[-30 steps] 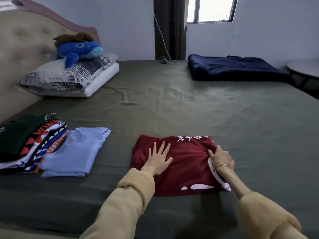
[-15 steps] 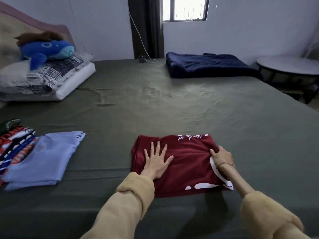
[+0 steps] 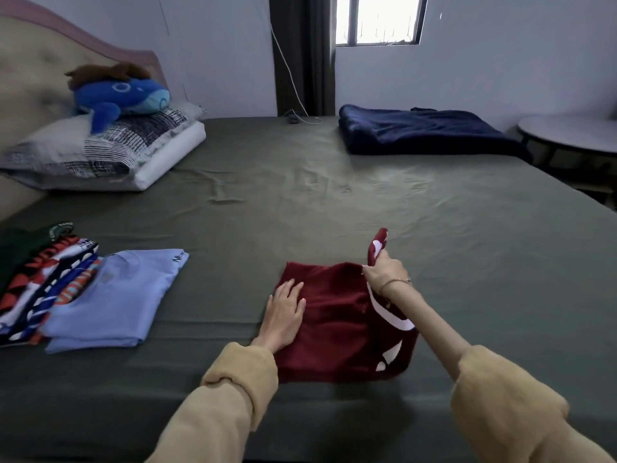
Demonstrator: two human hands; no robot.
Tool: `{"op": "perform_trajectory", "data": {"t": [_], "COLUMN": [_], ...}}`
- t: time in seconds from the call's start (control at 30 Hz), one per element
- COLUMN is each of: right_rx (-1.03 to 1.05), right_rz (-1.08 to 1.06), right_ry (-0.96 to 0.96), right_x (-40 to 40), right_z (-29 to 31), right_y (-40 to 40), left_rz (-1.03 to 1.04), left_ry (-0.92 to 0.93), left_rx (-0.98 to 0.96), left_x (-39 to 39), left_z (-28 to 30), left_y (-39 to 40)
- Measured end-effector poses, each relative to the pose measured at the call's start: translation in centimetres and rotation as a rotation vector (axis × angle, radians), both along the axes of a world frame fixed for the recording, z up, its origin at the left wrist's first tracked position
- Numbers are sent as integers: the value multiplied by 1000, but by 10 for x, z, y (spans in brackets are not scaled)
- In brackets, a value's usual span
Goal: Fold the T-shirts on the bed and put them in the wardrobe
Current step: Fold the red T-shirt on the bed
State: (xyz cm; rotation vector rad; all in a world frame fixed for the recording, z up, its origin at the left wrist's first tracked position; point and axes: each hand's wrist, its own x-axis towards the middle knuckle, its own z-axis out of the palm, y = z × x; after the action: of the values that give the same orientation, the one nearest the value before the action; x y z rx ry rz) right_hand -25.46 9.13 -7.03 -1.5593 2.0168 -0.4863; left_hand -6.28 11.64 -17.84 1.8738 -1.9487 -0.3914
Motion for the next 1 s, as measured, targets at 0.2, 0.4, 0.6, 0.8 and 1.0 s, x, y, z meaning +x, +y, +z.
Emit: {"op": "perform_trajectory", "data": {"t": [0.2, 0.4, 0.6, 0.8, 1.0], "right_rx": [15, 83, 39, 61, 249], "right_rz": [166, 260, 239, -184, -136], "right_ry": [26, -4, -74, -68, -654], "right_x": [99, 134, 109, 41, 26], "right_z": [-11, -37, -45, -53, -48], "right_y": [12, 17, 7, -10, -12], "left_rz": [231, 356, 432, 332, 252], "left_ry": [470, 1019, 892, 731, 906], "left_rx": [22, 353, 449, 478, 532], "left_x": [34, 51, 47, 25, 22], "left_z": [9, 20, 29, 33, 44], "left_y": [1, -5, -13, -13, -12]}}
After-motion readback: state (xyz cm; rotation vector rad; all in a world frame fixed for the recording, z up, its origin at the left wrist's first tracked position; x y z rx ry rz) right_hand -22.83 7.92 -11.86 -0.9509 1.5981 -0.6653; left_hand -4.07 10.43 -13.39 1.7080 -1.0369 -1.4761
